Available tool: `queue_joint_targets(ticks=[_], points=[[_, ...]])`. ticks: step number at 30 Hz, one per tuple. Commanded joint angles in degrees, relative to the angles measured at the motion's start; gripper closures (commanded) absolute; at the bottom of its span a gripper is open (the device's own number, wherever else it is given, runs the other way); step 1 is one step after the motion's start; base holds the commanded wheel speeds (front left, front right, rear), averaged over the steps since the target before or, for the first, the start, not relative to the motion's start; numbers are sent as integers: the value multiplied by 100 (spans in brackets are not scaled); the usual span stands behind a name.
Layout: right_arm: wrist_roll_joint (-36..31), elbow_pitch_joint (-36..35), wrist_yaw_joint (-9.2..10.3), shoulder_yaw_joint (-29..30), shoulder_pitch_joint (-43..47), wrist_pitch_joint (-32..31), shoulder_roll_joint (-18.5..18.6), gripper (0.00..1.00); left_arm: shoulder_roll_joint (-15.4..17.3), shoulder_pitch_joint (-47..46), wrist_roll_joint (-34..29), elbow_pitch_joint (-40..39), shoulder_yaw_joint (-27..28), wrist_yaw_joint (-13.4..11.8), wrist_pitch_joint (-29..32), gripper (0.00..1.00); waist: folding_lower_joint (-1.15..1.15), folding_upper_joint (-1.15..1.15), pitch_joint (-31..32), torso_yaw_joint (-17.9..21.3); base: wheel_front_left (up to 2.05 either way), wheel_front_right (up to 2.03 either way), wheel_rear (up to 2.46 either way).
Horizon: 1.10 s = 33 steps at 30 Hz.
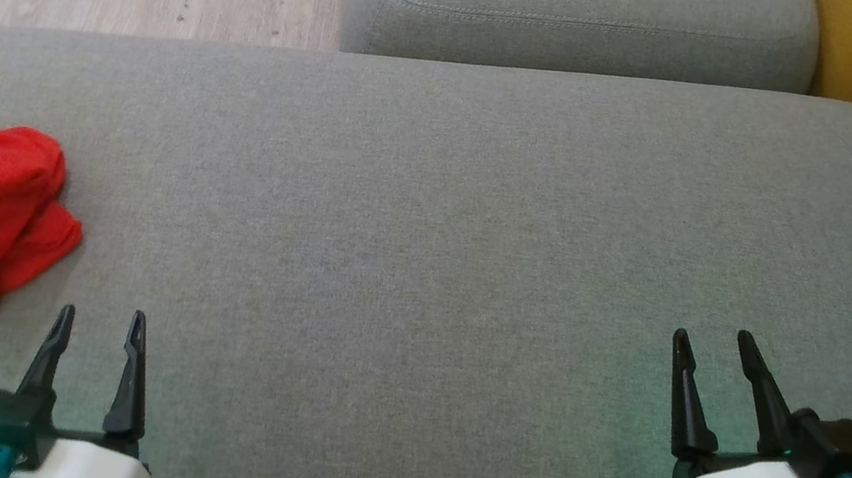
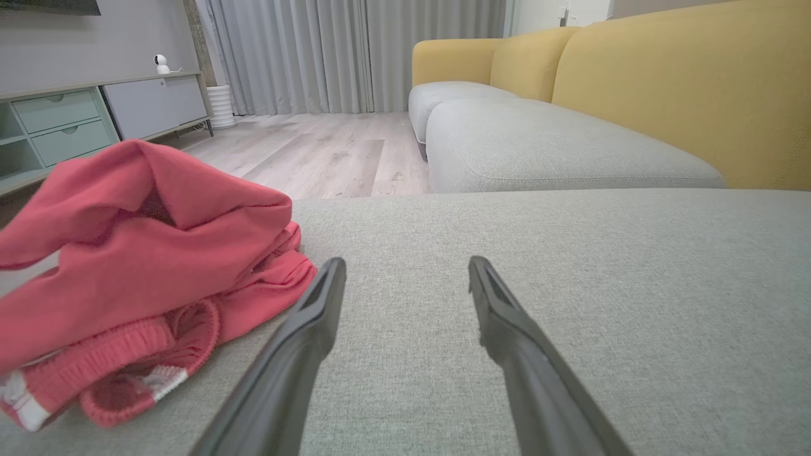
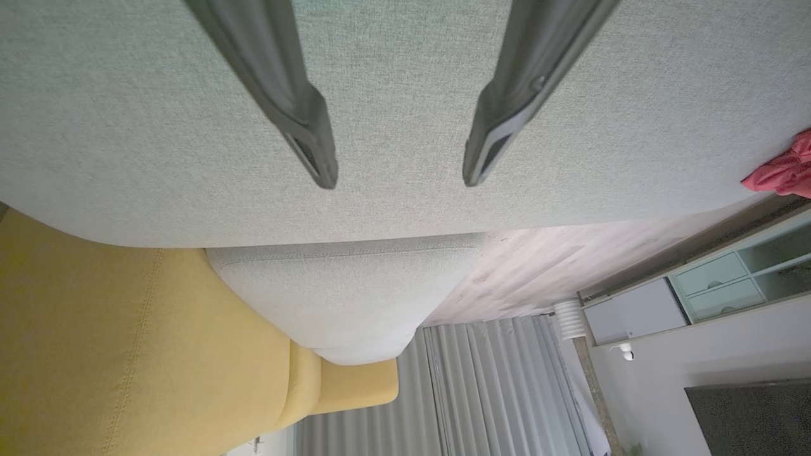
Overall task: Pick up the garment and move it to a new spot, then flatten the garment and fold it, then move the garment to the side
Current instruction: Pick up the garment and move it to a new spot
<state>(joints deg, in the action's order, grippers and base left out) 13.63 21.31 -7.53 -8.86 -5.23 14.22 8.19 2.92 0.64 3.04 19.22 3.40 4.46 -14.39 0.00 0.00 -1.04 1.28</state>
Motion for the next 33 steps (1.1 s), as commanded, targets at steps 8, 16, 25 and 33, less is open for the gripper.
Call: queue_joint_targets(ticks=[8,16,25,33], points=[[73,-189,4,-124,-44,78,76,0,8,-120,56,-161,142,-61,-61,0,0,0,-39,-284,0,0,0],[116,-230,4,-186,55,78,47,0,0,-99,58,-136,-34,-30,-61,0,0,0,-60,-1276,0,0,0],[178,-206,4,-457,7,78,-51,0,-2,12,93,-189,-6,-43,-61,0,0,0,-104,-2429,0,0,0],[232,-150,4,-655,-71,78,-94,0,12,136,67,-238,190,-21,-61,0,0,0,-176,-2810,0,0,0]])
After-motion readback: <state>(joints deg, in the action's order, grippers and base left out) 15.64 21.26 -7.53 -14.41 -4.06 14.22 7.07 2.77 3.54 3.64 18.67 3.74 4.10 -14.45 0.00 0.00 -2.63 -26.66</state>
